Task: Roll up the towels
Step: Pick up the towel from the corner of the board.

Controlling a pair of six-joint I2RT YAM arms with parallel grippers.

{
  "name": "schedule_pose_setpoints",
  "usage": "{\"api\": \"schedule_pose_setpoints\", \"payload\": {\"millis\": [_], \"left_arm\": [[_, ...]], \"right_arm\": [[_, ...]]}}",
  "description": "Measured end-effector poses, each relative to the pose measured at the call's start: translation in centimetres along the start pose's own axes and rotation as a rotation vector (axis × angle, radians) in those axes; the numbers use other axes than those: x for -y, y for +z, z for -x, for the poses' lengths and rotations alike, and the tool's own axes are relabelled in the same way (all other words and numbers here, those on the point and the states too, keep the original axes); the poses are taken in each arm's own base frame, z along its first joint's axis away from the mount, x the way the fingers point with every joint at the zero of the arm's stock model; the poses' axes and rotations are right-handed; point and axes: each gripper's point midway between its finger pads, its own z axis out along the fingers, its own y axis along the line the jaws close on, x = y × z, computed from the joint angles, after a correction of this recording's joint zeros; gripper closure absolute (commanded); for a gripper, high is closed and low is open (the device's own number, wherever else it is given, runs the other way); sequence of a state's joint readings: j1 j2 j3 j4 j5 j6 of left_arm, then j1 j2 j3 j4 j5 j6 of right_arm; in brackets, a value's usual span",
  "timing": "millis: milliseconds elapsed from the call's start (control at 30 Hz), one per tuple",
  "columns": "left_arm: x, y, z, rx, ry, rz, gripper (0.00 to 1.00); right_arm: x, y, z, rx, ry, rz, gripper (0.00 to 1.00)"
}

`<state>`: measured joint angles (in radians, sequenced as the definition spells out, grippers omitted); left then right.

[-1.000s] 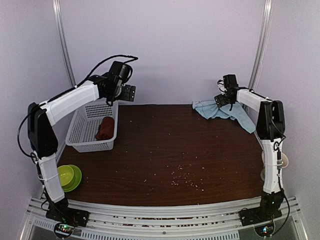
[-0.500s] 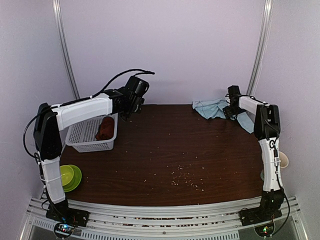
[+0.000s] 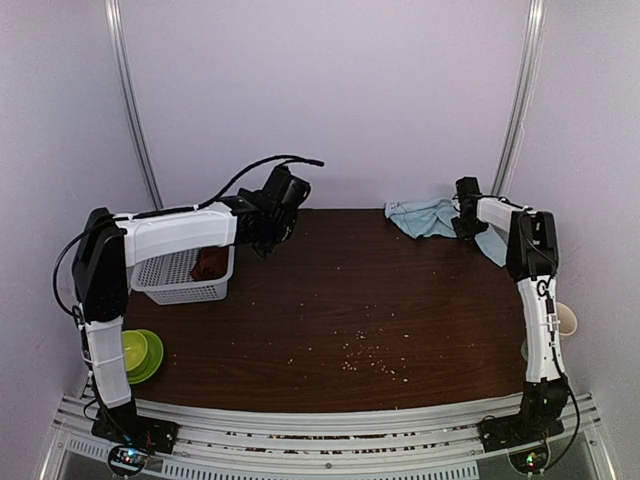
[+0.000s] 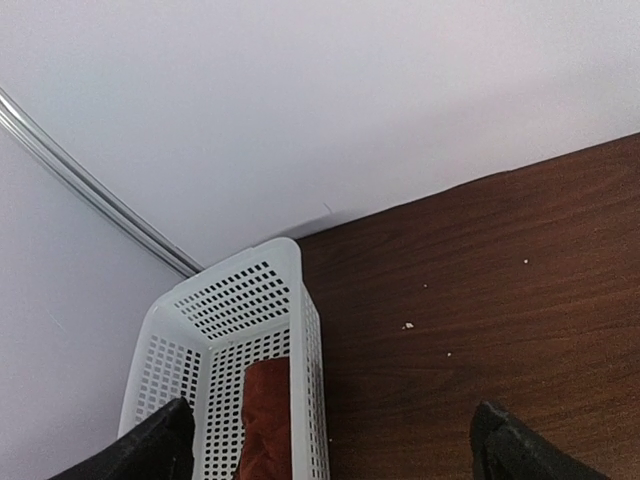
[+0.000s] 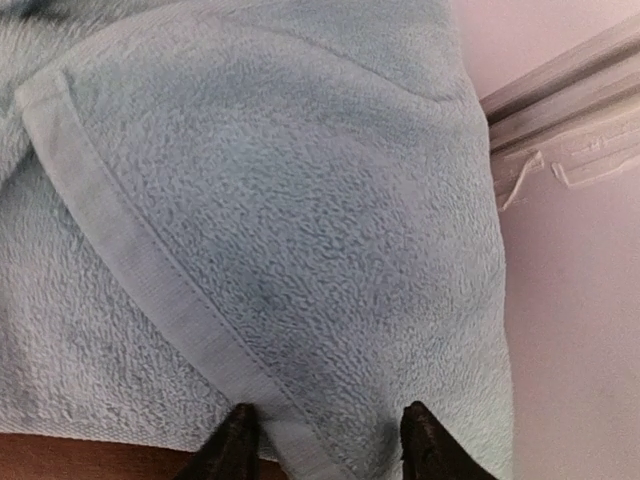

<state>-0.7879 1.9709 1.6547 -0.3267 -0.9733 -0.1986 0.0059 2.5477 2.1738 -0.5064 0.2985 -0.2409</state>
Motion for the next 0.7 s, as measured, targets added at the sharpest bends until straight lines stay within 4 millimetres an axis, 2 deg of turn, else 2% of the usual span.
{"api": "schedule_pose_setpoints", "payload": {"millis": [100, 133, 333, 433, 567, 700], "left_arm": [[0.6, 0.0, -0.5, -0.005, 0.019, -0.023, 0.02], [0.9, 0.0, -0.4, -0.004, 0.018, -0.040, 0.02], [3.5, 0.2, -0.3, -0.020, -0.004, -0.144, 0.02], [5.3, 0.9, -1.0, -0.049, -0.012, -0.178, 0.02], [7.5, 2.0, -3.8, -0.120, 0.006, -0.211, 0.02], [9.8, 3.6, -6.2, -0.185, 0.026, -0.231, 0.02]], "right_arm": [[-0.2, 0.4, -0.3, -0.007, -0.004, -0.002, 0.97], [-0.3, 0.4, -0.4, -0.009, -0.014, 0.000, 1.00], [-0.7, 0.3, -0.5, -0.002, -0.021, 0.028, 1.00], [-1.1, -0.6, -0.9, -0.004, -0.035, 0.057, 1.00], [-0.8, -4.4, -0.1, 0.038, -0.045, 0.096, 1.00], [-0.2, -11.1, 3.0, 0.159, -0.038, 0.137, 1.00]]}}
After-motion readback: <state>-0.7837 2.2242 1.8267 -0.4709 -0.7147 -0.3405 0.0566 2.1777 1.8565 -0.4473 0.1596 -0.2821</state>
